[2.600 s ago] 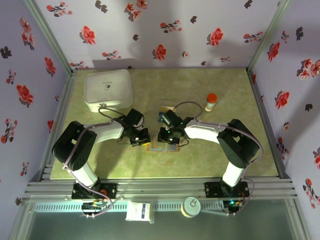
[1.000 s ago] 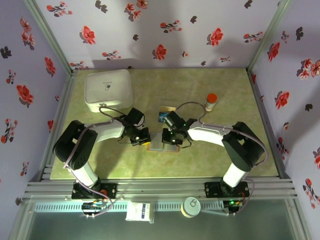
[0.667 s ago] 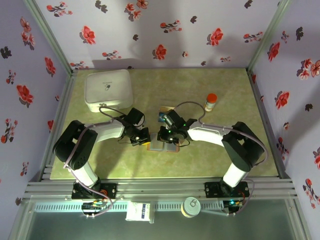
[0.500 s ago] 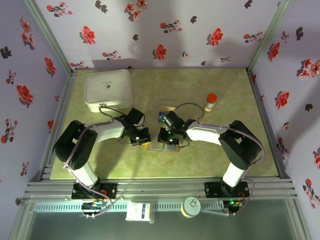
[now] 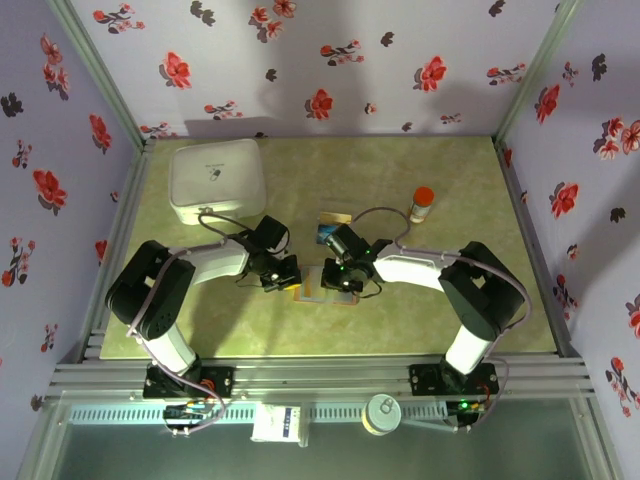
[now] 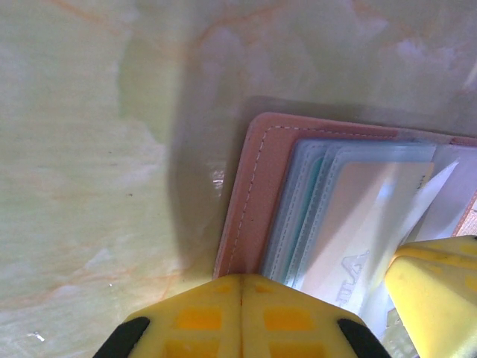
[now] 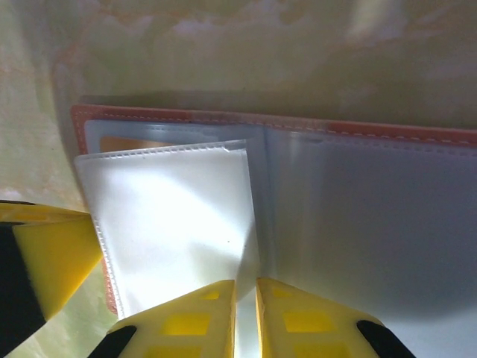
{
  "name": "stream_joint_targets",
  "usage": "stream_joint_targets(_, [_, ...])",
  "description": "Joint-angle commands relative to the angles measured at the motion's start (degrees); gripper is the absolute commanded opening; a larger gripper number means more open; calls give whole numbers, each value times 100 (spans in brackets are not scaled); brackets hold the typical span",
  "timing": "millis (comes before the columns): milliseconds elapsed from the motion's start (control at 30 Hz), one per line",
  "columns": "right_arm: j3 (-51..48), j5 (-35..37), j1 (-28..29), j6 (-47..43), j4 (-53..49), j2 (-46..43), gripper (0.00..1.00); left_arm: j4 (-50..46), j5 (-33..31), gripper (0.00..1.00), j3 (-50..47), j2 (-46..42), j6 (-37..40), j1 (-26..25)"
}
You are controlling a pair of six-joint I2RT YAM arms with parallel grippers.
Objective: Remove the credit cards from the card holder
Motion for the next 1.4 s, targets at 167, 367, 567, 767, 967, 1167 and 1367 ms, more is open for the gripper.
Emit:
stream_joint_targets(167, [-113,144,-37,-80,-163,-114,16,-509,-218,7,103,-321,105,14])
stream_joint_targets(367, [-114,131,-30,-75,-141,-101,16,-488,-123,12,192,-700,-81,4])
stream_joint_targets(567, [-124,109,-31,-66,-115,-95,16,34,200,23,138,-777,-388,-74])
stream_joint_targets(767, [-118,94,-29,-58,-113,-93,17,381,352,30,128,-472,-534,-197])
stream_joint_targets(967, [-105,91,-36,-67,-133,-106,17,694,541,32,101,-255,-675,-270])
stream_joint_targets(1167, [-91,87,-32,-67,-132,-97,17,780,592,30,146,-84,-703,-317])
stream_joint_targets(1367, [-70,108,-43,-92,-189,-175,17,804,611,22,194,-59,-748,-346])
